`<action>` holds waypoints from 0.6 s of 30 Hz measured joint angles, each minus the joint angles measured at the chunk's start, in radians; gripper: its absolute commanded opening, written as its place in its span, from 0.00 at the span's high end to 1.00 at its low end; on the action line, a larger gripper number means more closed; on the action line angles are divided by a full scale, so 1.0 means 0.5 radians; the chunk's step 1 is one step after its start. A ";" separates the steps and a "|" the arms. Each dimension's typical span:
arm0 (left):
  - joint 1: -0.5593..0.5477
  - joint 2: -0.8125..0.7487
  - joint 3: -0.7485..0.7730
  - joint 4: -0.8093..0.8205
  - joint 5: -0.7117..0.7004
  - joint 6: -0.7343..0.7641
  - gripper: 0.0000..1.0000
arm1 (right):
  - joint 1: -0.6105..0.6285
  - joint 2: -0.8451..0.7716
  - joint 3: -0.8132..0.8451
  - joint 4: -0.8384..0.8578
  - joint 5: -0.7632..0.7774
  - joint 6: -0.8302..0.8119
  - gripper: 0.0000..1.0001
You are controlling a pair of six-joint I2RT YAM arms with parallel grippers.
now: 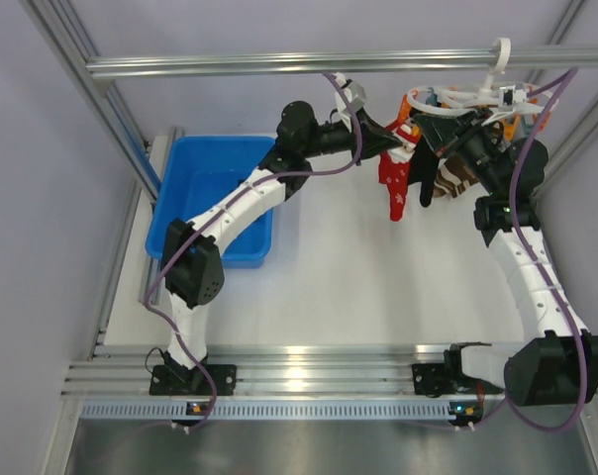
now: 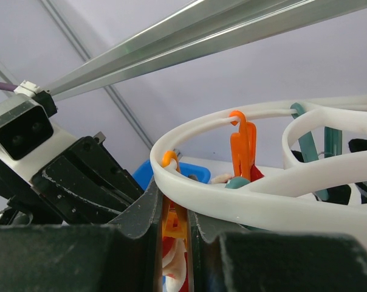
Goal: Clip the socks to the hanger
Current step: Clamp the sock onto the hanger.
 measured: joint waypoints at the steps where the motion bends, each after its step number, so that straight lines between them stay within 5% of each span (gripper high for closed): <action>1: 0.000 0.000 0.006 0.000 -0.004 -0.005 1.00 | 0.000 0.000 0.000 0.000 0.000 -0.003 1.00; 5: 0.000 0.004 0.034 -0.006 -0.011 -0.024 1.00 | 0.000 0.001 0.000 0.000 -0.001 -0.008 0.92; 11: -0.004 0.041 0.085 -0.016 -0.014 -0.029 1.00 | 0.000 0.002 0.000 0.001 -0.039 0.011 0.63; 18: -0.004 0.067 0.094 -0.056 -0.021 -0.019 1.00 | 0.002 0.004 0.001 0.001 -0.111 0.009 0.52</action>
